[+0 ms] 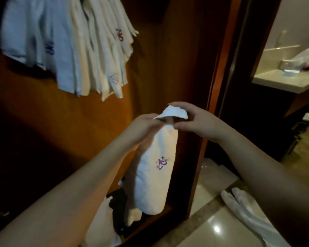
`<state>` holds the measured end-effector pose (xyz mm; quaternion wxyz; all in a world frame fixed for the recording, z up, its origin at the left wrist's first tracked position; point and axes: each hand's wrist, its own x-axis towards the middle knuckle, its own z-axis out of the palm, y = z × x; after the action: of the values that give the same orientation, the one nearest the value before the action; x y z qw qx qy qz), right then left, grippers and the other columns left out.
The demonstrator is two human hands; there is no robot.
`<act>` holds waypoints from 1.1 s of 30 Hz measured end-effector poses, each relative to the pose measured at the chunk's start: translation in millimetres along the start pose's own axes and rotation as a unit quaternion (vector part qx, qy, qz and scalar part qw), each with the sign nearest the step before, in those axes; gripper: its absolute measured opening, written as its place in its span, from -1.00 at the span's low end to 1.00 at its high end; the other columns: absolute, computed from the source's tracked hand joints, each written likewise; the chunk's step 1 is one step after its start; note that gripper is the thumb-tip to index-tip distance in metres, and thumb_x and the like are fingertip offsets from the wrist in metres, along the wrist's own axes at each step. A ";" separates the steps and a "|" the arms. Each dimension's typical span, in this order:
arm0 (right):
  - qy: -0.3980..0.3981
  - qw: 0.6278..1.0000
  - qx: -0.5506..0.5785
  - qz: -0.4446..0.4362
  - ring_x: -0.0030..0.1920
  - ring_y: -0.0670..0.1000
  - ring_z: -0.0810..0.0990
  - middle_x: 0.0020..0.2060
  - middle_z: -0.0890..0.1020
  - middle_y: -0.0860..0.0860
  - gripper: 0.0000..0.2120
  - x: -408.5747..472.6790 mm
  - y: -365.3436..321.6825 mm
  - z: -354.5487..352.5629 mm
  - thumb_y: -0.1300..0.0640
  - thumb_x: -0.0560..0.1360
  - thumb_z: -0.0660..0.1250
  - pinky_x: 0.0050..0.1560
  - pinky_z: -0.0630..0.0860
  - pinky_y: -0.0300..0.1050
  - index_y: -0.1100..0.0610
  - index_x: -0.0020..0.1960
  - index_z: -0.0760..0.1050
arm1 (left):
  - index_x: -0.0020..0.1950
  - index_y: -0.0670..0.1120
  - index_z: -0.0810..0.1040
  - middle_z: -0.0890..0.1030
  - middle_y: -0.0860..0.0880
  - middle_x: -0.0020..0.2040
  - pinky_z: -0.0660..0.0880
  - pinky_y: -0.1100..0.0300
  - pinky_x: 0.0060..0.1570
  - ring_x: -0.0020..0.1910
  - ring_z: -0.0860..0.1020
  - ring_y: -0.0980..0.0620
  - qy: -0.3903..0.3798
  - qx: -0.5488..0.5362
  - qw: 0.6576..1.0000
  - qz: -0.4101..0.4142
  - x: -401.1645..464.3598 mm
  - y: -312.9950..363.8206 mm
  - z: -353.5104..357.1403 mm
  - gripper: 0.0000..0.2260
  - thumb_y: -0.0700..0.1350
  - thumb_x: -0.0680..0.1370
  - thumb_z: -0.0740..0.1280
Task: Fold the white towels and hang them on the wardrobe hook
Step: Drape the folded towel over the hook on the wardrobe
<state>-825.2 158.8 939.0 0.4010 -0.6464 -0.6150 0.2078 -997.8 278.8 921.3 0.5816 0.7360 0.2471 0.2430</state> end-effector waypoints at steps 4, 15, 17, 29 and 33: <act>0.063 0.988 -0.115 -0.077 0.04 -0.47 0.47 0.04 0.57 -0.37 -0.76 11.2 -40.6 17.4 0.09 0.57 0.39 -0.02 0.31 -0.58 -0.17 0.18 0.54 | 0.03 -0.11 0.70 0.68 -0.27 0.05 0.48 -0.08 0.09 0.07 0.63 -0.24 0.009 0.022 1.000 0.011 -28.7 19.8 -36.7 -0.83 -0.16 0.48 0.39; 0.111 0.983 -0.038 -0.141 -0.06 -0.36 0.47 0.03 0.50 -0.16 -0.73 6.4 -110.9 21.2 -0.25 0.55 0.06 -0.10 0.31 -0.54 -0.17 -0.03 0.47 | 0.08 -0.10 0.64 0.70 -0.10 -0.10 0.59 0.11 -0.10 -0.14 0.68 -0.07 0.028 0.066 0.996 0.060 -103.1 54.5 -68.5 -0.69 0.07 0.46 0.42; 0.121 0.983 0.008 -0.134 -0.19 -0.40 0.51 -0.11 0.58 -0.17 -0.65 0.9 -113.8 24.3 -0.28 0.55 0.05 -0.17 0.33 -0.56 -0.12 -0.08 0.51 | 0.09 -0.10 0.64 0.71 -0.07 -0.11 0.61 0.13 -0.12 -0.14 0.69 -0.06 0.035 0.073 0.995 0.051 -114.4 58.3 -63.7 -0.67 0.06 0.41 0.41; 0.185 0.970 0.142 -0.071 -0.29 -0.08 0.54 -0.33 0.55 -0.03 -0.51 -27.5 -85.0 29.6 -0.30 0.61 0.12 -0.22 0.43 -0.17 0.08 -0.19 0.49 | -0.06 0.06 0.59 0.65 0.04 -0.11 0.40 0.17 -0.23 -0.13 0.60 0.08 0.147 0.380 0.908 -0.094 -177.2 21.5 -63.7 -0.94 -0.03 0.51 0.44; 0.189 0.974 0.110 -0.051 -0.26 -0.04 0.56 -0.29 0.55 -0.03 -0.51 -41.5 -70.2 24.6 -0.33 0.59 0.09 -0.22 0.47 -0.17 0.03 -0.17 0.49 | -0.06 -0.02 0.58 0.62 0.02 -0.13 0.38 0.13 -0.22 -0.11 0.59 0.01 0.151 0.436 0.876 -0.141 -200.1 15.0 -74.1 -0.82 0.04 0.48 0.48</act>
<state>-894.6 119.9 969.5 0.5888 -0.5939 -0.5333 0.1271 -1196.4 201.0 937.1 0.1859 0.8264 0.5142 0.1343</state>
